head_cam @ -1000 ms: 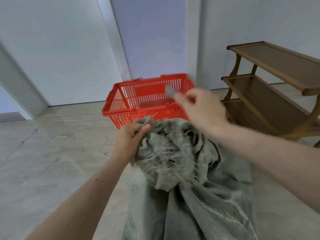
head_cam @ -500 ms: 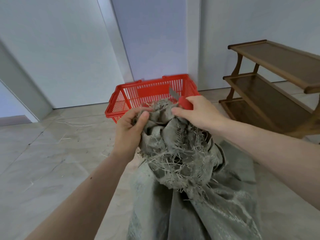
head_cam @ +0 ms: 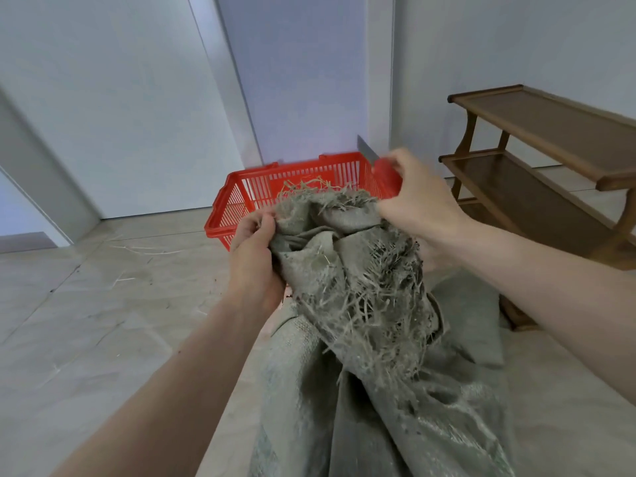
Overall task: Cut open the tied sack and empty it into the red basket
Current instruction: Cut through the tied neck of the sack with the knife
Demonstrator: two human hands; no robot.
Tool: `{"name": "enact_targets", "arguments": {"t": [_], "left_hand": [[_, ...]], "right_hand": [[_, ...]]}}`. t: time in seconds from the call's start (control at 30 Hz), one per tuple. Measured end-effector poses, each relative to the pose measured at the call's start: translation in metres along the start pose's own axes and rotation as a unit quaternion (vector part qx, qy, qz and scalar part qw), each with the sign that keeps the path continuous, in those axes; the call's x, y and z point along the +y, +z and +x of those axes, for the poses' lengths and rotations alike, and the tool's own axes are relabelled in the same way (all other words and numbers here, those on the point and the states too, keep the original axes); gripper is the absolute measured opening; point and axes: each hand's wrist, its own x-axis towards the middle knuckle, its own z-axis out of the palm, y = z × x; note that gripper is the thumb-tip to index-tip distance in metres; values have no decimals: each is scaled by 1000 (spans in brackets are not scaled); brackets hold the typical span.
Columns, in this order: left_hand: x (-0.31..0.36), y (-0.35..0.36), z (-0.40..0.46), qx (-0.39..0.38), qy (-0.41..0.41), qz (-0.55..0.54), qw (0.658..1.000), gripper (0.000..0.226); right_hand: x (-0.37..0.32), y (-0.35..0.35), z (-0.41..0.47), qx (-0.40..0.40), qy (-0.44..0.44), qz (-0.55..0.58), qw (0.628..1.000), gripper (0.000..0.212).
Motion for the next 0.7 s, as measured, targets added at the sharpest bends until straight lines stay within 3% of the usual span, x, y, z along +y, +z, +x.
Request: {"name": "enact_targets", "arguments": {"t": [0.03,0.1,0.13,0.23,0.33,0.4,0.5,0.53,0.63,0.7], "left_hand": [[0,3,-1,-16,-17,-6,1000,11],[0,7,-6,-50,-45,-12,998,35],[0,9,-8,-65,-40,-2,997,42],[-1,11,-15,-79,34,69,994,38],[-1,5,-16,-95,58,143,983,50],[0,-1,-12,-60,91,263,959,47],[3,-9,-10,-22,156,408,899,9],[3,-12,-8,-10,170,435,884,16],[3,-18,-2,17,166,451,877,24],[0,-18,3,27,143,430,891,28]], "right_hand": [[-9,0,-1,-11,-27,25,999,54],[-17,6,0,-34,-54,44,997,49],[-19,10,-1,-53,-52,36,997,53],[-14,20,-1,-80,-52,-49,994,60],[-6,22,-2,-87,-46,-84,992,26],[0,20,1,-89,-6,1,996,24],[5,8,7,-63,78,157,982,22],[7,4,8,-54,104,184,976,21],[16,-1,12,-21,163,225,960,23],[18,2,11,-9,189,253,949,22]]}}
